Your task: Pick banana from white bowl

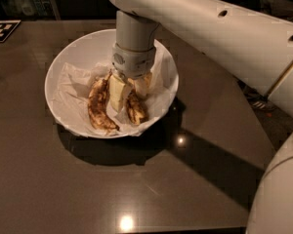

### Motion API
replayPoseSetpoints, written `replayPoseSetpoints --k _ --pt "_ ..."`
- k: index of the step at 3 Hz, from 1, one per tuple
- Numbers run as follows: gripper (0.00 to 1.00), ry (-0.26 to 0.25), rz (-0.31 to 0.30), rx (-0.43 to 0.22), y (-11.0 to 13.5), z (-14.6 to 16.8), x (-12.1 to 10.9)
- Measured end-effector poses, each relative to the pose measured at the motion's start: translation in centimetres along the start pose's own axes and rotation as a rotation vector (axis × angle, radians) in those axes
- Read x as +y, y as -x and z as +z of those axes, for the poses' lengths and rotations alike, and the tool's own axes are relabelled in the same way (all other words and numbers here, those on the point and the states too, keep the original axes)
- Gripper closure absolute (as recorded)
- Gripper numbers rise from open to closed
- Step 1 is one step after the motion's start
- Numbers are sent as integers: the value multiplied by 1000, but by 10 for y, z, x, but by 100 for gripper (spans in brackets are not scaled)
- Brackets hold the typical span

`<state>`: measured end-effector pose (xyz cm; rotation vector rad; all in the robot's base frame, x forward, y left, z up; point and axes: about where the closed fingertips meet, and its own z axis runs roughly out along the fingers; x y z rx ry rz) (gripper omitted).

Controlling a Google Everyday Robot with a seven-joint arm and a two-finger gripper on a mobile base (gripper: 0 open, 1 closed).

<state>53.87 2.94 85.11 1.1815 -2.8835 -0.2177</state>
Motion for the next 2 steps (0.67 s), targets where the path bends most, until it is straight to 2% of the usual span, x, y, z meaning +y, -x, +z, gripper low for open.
replayPoseSetpoints --k 2 --pt "82 0 0 0 0 0 0"
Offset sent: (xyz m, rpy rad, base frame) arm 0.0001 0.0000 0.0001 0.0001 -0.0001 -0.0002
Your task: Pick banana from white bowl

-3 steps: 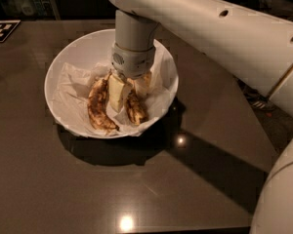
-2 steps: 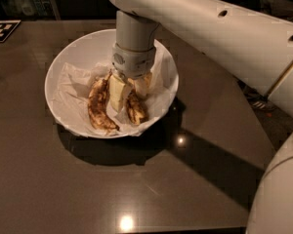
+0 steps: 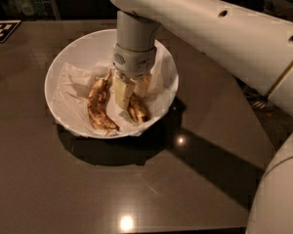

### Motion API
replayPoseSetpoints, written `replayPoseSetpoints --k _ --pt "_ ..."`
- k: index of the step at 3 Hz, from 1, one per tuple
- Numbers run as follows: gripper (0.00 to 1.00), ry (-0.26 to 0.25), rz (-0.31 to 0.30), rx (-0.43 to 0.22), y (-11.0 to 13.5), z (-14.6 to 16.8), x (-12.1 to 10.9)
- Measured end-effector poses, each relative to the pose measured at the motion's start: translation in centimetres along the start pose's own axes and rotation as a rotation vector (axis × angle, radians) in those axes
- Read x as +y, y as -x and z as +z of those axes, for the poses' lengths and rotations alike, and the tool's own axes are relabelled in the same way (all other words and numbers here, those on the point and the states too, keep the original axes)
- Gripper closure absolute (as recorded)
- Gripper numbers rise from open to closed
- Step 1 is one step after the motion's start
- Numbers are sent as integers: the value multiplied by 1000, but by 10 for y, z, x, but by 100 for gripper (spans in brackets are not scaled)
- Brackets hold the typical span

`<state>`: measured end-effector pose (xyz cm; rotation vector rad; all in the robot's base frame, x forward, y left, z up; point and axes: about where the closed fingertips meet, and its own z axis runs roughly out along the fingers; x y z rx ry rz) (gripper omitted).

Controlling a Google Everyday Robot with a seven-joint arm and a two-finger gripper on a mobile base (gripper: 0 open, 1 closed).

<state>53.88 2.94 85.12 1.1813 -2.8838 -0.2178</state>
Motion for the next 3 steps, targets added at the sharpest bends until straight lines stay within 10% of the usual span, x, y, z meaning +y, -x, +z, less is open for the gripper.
replayPoseSetpoints --k 1,3 --pt "100 2 -2 -21 4 -1 1" --pt "100 104 -133 -147 -18 -43 16"
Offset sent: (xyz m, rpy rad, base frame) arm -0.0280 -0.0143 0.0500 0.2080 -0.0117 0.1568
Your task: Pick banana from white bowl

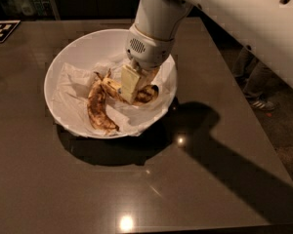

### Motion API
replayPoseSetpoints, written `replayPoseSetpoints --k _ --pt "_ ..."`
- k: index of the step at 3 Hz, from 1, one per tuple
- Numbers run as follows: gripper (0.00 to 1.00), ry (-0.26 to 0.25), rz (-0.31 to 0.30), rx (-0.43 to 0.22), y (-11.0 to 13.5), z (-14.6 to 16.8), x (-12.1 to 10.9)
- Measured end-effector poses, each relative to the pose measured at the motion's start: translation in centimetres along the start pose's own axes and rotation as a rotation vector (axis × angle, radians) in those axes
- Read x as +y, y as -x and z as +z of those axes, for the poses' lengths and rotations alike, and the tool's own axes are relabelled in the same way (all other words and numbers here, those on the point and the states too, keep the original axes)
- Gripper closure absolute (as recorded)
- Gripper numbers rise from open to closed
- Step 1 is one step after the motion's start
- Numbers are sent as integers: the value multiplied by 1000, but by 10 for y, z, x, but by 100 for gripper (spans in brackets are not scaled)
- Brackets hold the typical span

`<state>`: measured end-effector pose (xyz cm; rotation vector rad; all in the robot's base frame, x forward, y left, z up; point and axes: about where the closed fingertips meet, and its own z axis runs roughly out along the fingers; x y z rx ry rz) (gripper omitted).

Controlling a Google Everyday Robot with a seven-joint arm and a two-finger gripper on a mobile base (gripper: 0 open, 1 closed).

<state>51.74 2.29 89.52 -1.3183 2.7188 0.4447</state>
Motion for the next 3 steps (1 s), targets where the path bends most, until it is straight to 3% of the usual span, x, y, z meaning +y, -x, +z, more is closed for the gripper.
replayPoseSetpoints --k 3 --pt "100 257 -274 -209 -34 -67 36"
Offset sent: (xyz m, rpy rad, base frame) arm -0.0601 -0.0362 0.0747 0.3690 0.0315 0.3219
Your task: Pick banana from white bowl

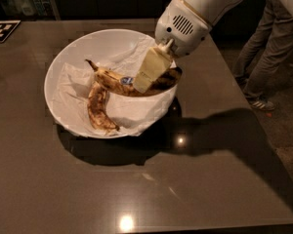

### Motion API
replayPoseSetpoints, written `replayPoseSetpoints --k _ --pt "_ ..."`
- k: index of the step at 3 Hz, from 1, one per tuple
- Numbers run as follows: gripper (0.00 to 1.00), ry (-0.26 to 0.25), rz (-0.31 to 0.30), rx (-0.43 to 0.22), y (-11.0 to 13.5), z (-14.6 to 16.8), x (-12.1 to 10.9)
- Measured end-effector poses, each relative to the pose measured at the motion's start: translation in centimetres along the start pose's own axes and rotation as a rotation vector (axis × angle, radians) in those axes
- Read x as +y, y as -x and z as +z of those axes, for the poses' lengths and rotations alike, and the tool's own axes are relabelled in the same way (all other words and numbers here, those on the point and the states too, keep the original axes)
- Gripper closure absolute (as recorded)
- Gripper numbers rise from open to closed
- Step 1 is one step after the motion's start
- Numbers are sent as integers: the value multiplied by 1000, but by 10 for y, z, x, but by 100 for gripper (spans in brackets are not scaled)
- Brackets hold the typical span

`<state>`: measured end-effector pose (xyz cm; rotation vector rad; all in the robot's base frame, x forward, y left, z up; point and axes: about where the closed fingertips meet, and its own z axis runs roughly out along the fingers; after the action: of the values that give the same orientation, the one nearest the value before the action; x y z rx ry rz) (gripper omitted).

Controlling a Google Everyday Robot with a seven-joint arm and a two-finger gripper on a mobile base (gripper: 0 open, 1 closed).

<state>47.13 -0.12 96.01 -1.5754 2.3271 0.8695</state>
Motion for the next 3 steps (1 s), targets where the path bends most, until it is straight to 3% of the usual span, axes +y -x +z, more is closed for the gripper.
replayPoseSetpoints --k 1,3 --pt "100 29 -59 -69 -13 -21 15" --pt "100 9 -50 -154 -52 -57 23"
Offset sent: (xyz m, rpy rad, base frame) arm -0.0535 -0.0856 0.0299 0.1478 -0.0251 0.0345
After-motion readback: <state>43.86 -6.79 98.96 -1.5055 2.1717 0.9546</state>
